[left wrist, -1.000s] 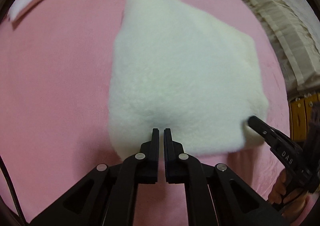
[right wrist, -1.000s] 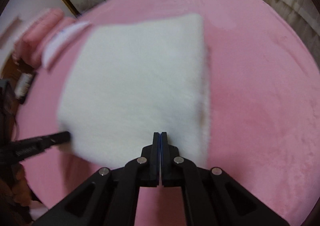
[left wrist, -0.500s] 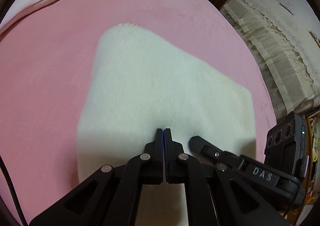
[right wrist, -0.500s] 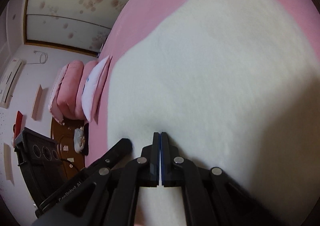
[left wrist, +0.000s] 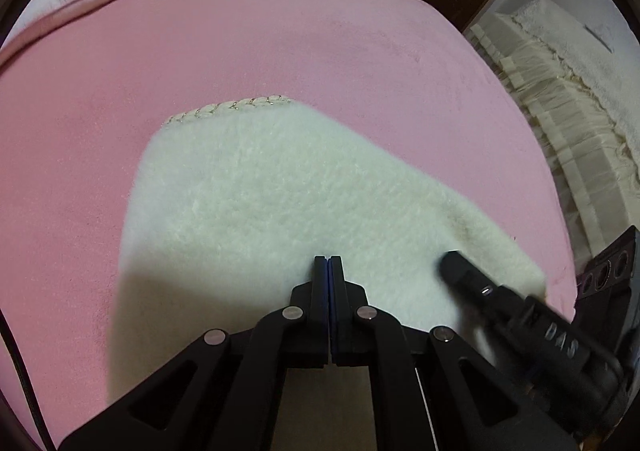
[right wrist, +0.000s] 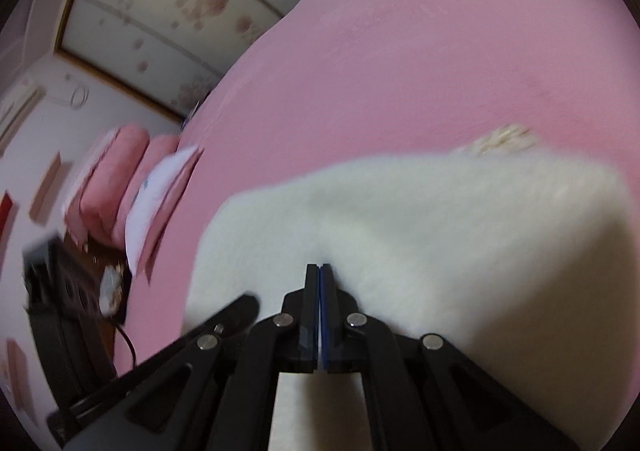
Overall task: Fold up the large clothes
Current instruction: 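Press the folded bundle flat with both closed tools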
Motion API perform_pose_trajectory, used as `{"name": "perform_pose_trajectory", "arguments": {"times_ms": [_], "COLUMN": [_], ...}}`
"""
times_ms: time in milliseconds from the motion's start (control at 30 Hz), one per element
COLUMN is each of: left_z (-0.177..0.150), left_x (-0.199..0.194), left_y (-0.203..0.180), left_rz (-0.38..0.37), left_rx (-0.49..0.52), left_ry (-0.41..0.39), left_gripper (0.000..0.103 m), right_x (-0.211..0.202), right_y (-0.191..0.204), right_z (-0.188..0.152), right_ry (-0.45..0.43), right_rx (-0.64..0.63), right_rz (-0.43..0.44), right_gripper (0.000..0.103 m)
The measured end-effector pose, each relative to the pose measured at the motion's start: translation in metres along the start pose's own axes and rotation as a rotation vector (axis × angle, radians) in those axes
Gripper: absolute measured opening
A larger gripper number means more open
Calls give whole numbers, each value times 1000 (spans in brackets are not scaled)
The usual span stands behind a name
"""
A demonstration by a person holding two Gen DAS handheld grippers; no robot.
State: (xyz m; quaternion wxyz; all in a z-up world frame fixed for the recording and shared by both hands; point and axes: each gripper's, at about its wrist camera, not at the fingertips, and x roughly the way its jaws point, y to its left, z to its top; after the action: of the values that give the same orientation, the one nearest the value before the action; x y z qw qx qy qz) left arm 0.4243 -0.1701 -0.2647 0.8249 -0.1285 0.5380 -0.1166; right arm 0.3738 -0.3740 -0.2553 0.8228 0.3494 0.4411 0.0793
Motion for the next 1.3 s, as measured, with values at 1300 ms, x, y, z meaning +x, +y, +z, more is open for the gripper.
{"name": "perform_pose_trajectory", "arguments": {"times_ms": [1300], "left_z": [-165], "left_x": [-111], "left_y": [20], "left_rz": [-3], "left_rx": [-74], "left_ry": [149], "left_gripper": [1], "right_x": [-170], "right_y": [-33], "right_z": [-156], "right_ry": [69], "right_rx": [24], "right_rz": [-507], "right_gripper": [21]}}
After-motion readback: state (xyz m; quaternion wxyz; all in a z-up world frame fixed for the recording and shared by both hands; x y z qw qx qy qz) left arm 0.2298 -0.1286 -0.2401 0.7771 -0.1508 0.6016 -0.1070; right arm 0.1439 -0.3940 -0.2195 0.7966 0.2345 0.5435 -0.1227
